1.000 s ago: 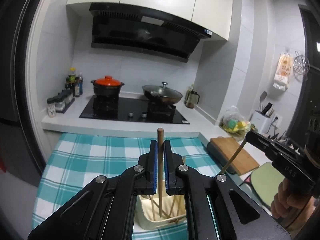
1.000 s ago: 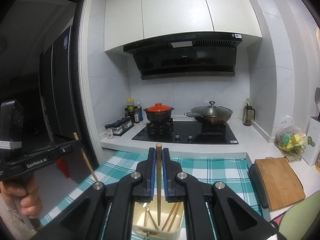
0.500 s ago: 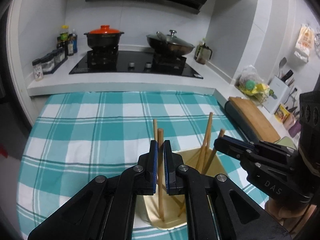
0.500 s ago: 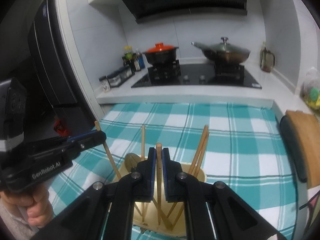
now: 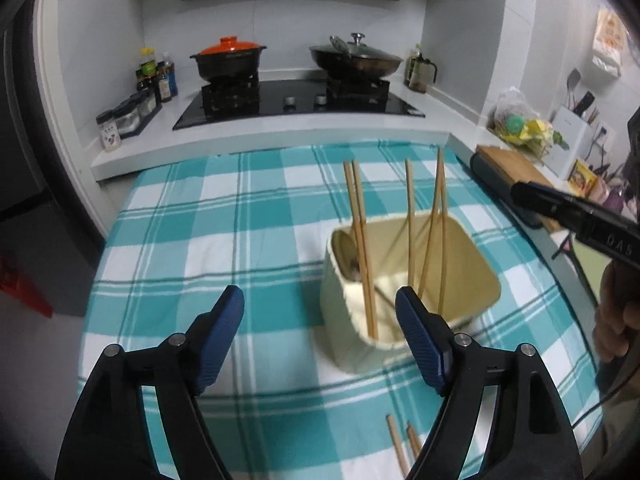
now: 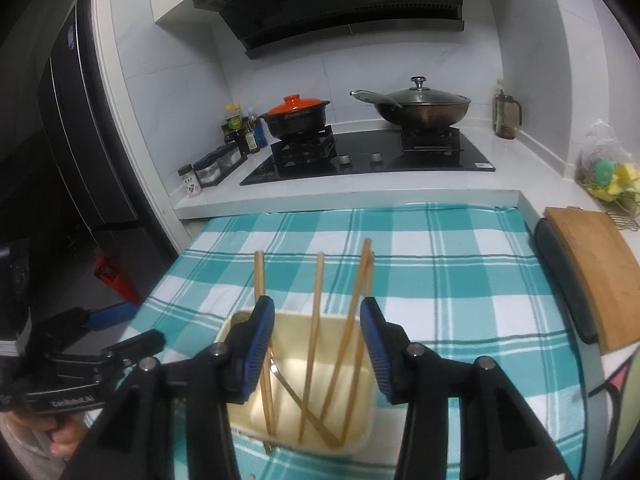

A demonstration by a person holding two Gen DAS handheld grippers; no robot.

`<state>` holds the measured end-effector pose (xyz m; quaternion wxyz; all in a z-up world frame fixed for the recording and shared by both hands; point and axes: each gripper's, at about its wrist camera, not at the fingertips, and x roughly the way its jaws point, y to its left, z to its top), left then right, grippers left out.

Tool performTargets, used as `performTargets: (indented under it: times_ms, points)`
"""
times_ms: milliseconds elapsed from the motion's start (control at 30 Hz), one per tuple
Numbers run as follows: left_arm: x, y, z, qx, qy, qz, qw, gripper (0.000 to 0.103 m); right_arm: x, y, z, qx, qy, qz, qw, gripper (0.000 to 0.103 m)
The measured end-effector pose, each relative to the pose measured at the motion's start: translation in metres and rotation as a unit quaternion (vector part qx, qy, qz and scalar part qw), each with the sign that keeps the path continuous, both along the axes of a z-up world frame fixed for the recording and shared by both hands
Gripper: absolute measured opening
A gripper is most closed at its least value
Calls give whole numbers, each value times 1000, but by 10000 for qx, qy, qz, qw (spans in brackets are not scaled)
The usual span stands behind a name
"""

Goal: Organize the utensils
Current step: 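Open both tools to drop the chopsticks into the caddy, then move both tools back over the remaining spoon and chopsticks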

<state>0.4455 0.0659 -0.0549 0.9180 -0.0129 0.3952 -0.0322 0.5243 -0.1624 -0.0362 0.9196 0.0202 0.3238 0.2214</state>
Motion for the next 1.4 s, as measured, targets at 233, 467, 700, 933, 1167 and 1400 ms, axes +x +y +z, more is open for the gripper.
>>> performTargets:
  times_ms: [233,467,700,933,1167,1400]
  points:
    - [-85,1,-41,905,862,-549,9906,80,-74,-32,-19,-517,120,126,9985,45]
    - [-170,-8,-63,1164,953,-725,9860,86,-155,-68,-57,-1035,491,177,9933,46]
    - [-211,-29,-86,170,674,-420,9967,90,-232,-91,-79,-1142,294,-56,9930,46]
    - [-208,-43,-132,-576,900,7,9943,90,-285,-85,-127,-741,325,-496,9955,46]
    - [-196,-45,-144,-758,804,201,9937,90,-299,-67,-161,-682,552,-483,9950,46]
    - [-166,-61,-148,-637,745,188,9950,89,-296,-55,-164,-610,598,-313,9959,45]
